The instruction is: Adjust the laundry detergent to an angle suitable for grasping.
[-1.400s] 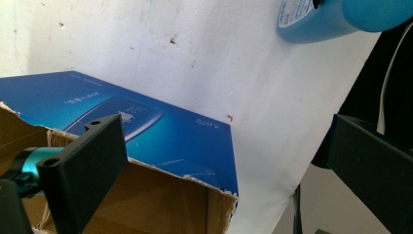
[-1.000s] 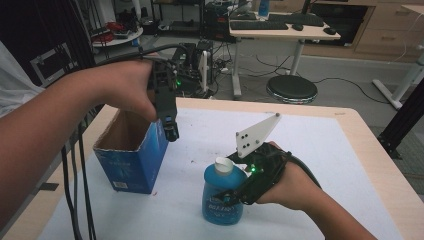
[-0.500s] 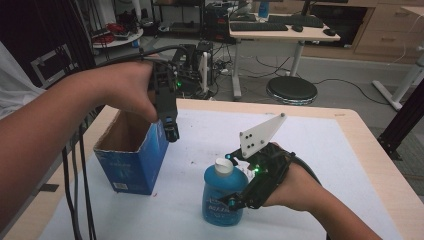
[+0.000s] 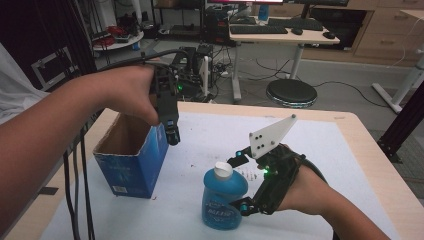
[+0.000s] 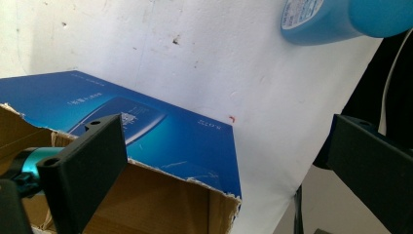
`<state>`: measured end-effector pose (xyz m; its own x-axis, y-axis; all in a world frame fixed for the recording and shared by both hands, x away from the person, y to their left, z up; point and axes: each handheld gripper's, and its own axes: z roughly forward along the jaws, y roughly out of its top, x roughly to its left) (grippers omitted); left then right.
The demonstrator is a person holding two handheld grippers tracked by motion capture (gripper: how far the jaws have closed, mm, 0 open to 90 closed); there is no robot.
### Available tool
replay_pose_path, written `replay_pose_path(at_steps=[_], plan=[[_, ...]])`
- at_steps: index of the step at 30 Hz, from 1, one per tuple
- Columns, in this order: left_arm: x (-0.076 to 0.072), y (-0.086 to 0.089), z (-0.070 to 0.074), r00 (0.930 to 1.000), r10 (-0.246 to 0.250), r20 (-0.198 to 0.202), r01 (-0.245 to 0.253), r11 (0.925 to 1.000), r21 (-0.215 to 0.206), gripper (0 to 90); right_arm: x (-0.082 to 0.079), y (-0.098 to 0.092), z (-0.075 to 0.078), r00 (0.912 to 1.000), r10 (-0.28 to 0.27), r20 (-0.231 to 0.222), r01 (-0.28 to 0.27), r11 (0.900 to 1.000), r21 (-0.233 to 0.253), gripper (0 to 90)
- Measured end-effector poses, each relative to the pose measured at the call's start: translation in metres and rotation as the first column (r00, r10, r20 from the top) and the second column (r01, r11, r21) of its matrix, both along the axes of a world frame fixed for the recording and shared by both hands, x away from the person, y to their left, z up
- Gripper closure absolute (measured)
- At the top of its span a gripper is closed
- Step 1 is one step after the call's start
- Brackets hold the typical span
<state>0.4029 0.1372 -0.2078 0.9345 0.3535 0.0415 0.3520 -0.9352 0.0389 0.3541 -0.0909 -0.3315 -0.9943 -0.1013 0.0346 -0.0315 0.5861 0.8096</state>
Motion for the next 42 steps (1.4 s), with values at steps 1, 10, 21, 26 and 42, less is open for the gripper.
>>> replay_pose_path(at_steps=[1,10,21,26,42], plan=[[0.000,0.000,0.000,1.0000,0.000,-0.001,0.000,1.0000,0.001,1.8,0.000,-0.002,0.001,1.0000,-0.001,0.000,0.001,1.000,-0.001,0.7],[0.001,-0.004,-0.001,1.0000,-0.009,-0.004,0.009,1.0000,0.004,1.8,0.000,-0.018,0.012,0.9997,-0.002,0.024,0.003,0.998,-0.062,0.4],[0.002,-0.009,-0.001,0.9996,-0.025,-0.008,0.026,0.9997,0.006,1.8,0.010,-0.047,0.043,0.9995,-0.004,0.033,0.014,0.946,-0.324,0.6],[0.004,-0.015,-0.002,0.9993,-0.036,-0.010,0.036,0.9994,0.004,1.8,0.014,-0.054,0.060,0.9995,-0.002,0.031,0.017,0.867,-0.497,0.6],[0.030,-0.036,-0.012,0.9982,-0.060,-0.005,0.060,0.9982,-0.008,1.8,0.004,-0.074,0.101,0.9996,-0.007,0.028,0.025,0.687,-0.726,0.6]])
